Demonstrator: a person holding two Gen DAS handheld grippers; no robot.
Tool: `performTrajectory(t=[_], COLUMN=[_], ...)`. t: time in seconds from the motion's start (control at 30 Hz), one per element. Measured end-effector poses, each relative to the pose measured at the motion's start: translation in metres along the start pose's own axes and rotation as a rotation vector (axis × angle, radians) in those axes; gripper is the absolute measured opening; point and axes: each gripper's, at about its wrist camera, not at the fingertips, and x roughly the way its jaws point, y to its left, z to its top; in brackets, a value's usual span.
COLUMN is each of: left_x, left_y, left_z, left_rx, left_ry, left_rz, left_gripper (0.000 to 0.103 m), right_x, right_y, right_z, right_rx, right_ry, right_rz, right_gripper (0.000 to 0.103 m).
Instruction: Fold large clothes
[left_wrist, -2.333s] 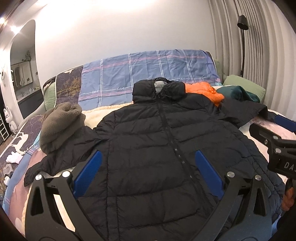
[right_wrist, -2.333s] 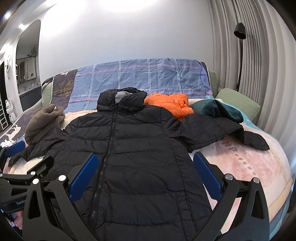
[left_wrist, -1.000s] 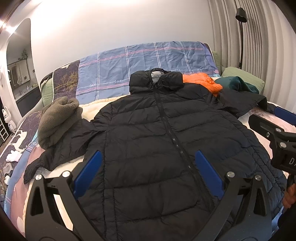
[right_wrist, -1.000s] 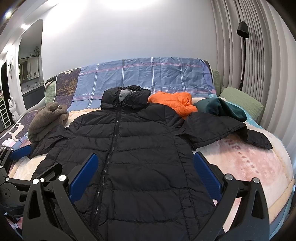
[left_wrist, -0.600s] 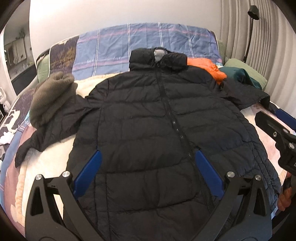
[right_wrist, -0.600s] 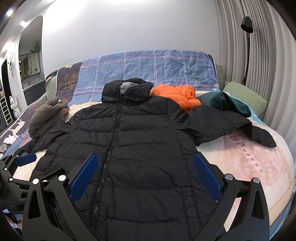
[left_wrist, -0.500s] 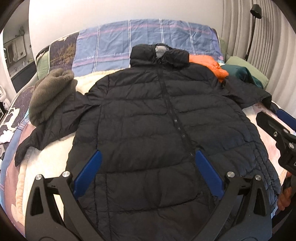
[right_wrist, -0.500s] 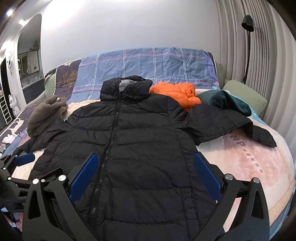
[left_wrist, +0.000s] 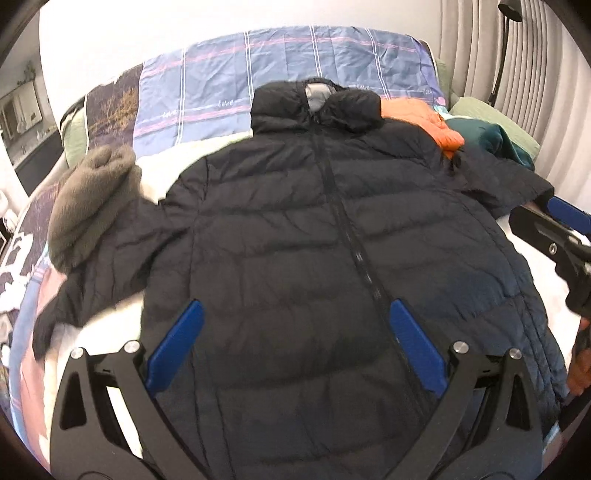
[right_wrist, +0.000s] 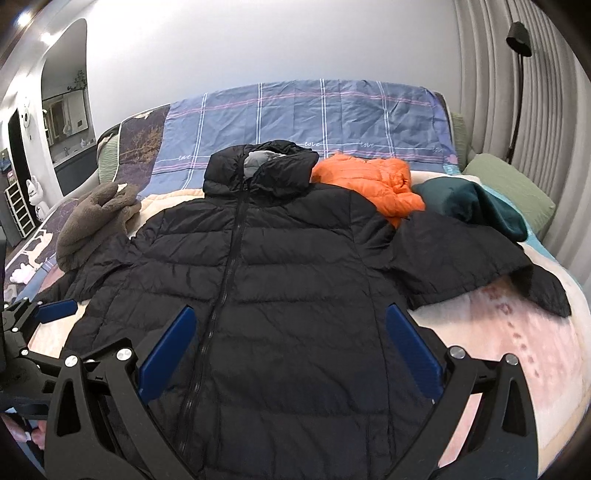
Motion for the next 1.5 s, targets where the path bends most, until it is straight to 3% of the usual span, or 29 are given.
performTrajectory(t=[0.1, 0.33, 0.5, 0.63, 0.73, 0.8, 0.9, 0.93, 0.97, 1.03, 1.07, 1.1, 1.2, 1.37, 1.43, 1.5], left_x=[0.010, 0.074, 0.140, 0.187, 0.231, 0.254, 0.271, 0.272, 0.273, 0.272, 0.271, 0.267, 0.237, 0.150, 0.114, 0.086], left_y=[0.013, 0.045, 0.078, 0.099, 0.109, 0.109, 0.112, 0.112, 0.112, 0.106, 0.102, 0.097, 0.085, 0.093, 0.099, 0.109], left_z=[0.029, 0.128, 0.210, 0.262, 0.286, 0.293, 0.304, 0.306, 0.310, 0.313, 0.312, 0.310, 0.304, 0.271, 0.243, 0.209], left_rx=[-0.013, -0.017, -0.116, -0.190, -0.258, -0.278, -0.317, -0.320, -0.318, -0.305, -0.289, -0.262, -0.174, -0.172, -0.147, -0.115], left_ry=[-0.051, -0.068, -0.027, -0.031, 0.029, 0.066, 0.068, 0.062, 0.053, 0.064, 0.080, 0.086, 0.029, -0.124, -0.175, -0.203], left_rz=[-0.064, -0.055, -0.101, -0.103, -0.145, -0.134, -0.171, -0.186, -0.210, -0.300, -0.358, -0.371, -0.353, -0.473, -0.509, -0.529], left_gripper=[0.101, 0.099, 0.098, 0.098, 0.098, 0.098, 0.097, 0.096, 0.086, 0.053, 0.028, 0.022, 0.015, 0.015, 0.019, 0.036], right_x=[0.020, 0.094, 0.185, 0.260, 0.303, 0.325, 0.343, 0.343, 0.345, 0.349, 0.347, 0.340, 0.298, 0.192, 0.155, 0.121], right_y=[-0.009, -0.025, -0.057, -0.081, -0.088, -0.089, -0.081, -0.078, -0.072, -0.066, -0.066, -0.064, -0.055, -0.042, -0.038, -0.038], right_z=[0.022, 0.096, 0.171, 0.218, 0.226, 0.228, 0.236, 0.239, 0.244, 0.248, 0.249, 0.250, 0.254, 0.232, 0.208, 0.174], right_rx=[0.014, -0.060, 0.090, 0.259, 0.357, 0.404, 0.371, 0.350, 0.317, 0.306, 0.313, 0.308, 0.244, 0.031, -0.058, -0.130], right_ry=[0.001, -0.005, 0.117, 0.196, 0.237, 0.271, 0.273, 0.259, 0.253, 0.272, 0.266, 0.241, 0.115, -0.063, -0.091, -0.083], right_rz=[0.030, 0.062, 0.194, 0.216, 0.222, 0.244, 0.211, 0.202, 0.235, 0.335, 0.350, 0.359, 0.380, 0.466, 0.500, 0.511], right_gripper=[0.101, 0.084, 0.084, 0.085, 0.085, 0.085, 0.080, 0.071, 0.062, 0.018, 0.012, 0.007, 0.005, 0.004, 0.004, 0.004])
